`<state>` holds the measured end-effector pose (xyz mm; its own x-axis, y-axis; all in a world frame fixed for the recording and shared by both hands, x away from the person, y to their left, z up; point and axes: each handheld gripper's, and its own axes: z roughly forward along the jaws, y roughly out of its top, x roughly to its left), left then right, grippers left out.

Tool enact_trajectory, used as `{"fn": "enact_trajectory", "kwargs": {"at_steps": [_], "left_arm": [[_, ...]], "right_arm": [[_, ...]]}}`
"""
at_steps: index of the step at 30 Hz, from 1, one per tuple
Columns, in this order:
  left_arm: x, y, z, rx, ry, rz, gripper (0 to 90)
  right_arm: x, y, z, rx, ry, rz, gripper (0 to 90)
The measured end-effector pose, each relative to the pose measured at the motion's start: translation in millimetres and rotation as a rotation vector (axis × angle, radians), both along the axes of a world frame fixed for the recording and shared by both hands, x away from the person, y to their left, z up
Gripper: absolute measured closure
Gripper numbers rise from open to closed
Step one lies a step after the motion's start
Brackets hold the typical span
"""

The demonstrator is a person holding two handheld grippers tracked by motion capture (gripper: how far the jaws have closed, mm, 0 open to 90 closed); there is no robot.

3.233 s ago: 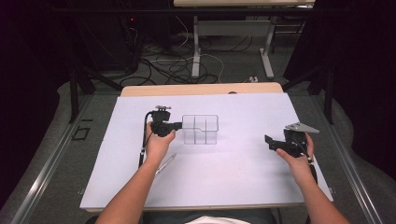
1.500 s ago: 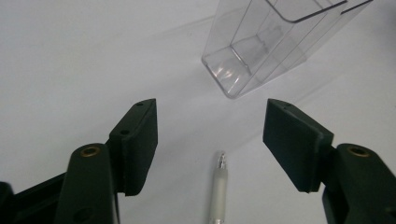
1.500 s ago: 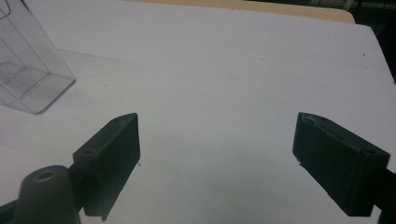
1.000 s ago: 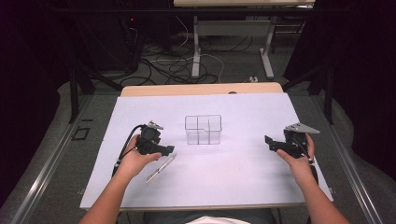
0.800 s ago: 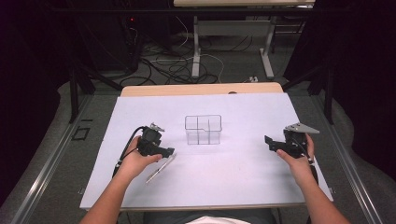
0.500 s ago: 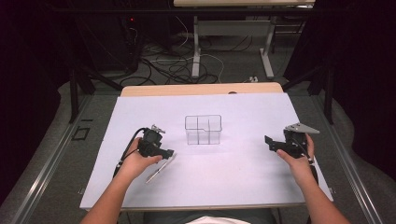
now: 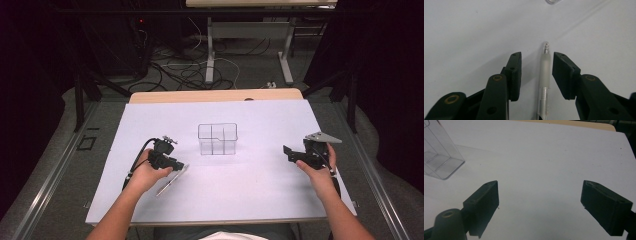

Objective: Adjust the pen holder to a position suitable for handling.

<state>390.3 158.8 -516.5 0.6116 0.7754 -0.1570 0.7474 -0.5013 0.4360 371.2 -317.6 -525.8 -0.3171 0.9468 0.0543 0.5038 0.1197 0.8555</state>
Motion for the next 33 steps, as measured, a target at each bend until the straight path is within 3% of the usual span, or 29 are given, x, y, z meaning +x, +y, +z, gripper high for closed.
{"fn": "enact_trajectory", "kwargs": {"at_steps": [8,15,33], "left_arm": [[-1.0,-3.3,-6.9,0.031,0.035,-0.028,67.2],[-2.6,-4.4,-9.6,0.023,0.059,-0.026,69.8],[-4.9,-9.0,-14.8,0.051,0.062,-0.056,74.2]], "right_arm": [[0.2,0.0,-0.4,0.000,0.001,0.000,14.4],[0.2,0.3,-0.6,0.003,0.004,-0.001,14.5],[0.3,0.0,-1.0,0.002,0.006,-0.001,14.5]]}}
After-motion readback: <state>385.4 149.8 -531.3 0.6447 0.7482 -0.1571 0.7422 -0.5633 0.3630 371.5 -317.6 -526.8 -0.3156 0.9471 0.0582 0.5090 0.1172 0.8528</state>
